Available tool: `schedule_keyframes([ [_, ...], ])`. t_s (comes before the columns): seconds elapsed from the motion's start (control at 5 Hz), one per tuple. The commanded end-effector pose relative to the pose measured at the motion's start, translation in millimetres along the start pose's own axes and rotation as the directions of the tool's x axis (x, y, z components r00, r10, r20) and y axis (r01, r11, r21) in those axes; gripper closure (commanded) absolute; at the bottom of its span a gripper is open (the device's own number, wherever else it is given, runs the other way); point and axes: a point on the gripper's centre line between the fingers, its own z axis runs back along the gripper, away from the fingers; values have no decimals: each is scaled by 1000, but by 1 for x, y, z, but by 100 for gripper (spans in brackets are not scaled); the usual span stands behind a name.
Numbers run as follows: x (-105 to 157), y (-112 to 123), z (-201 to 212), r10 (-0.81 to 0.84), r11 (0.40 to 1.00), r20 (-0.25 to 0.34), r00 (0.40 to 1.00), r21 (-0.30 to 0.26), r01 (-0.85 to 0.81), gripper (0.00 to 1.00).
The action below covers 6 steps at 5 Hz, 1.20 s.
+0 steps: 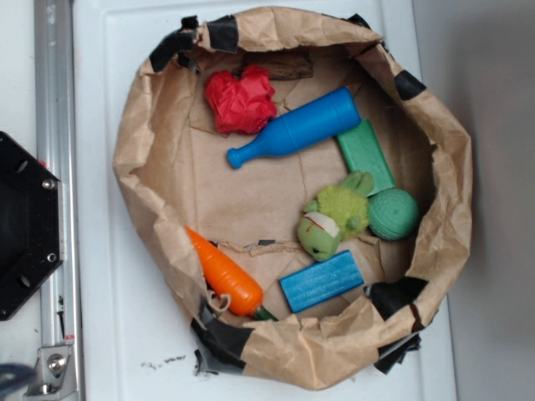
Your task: Grab the red paper.
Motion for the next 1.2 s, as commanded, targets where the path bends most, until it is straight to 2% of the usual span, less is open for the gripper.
schedule_keyframes([
  [0.0, 0, 0, 0, 0, 1000, 0, 1000, 0, 0, 0],
  [0.2, 42, 15, -27, 22, 982, -29, 999, 189, -16, 0],
  [0.4, 82, 24, -57, -239, 915, 77, 968, 352, 198, 0],
  [0.6, 108, 27, -90, -350, 901, 79, 933, 301, 313, 0],
  [0.8, 120, 26, -120, -452, 864, 28, 892, 263, 430, 0],
  [1.0, 123, 19, -138, -503, 856, 10, 864, 144, 496, 0],
])
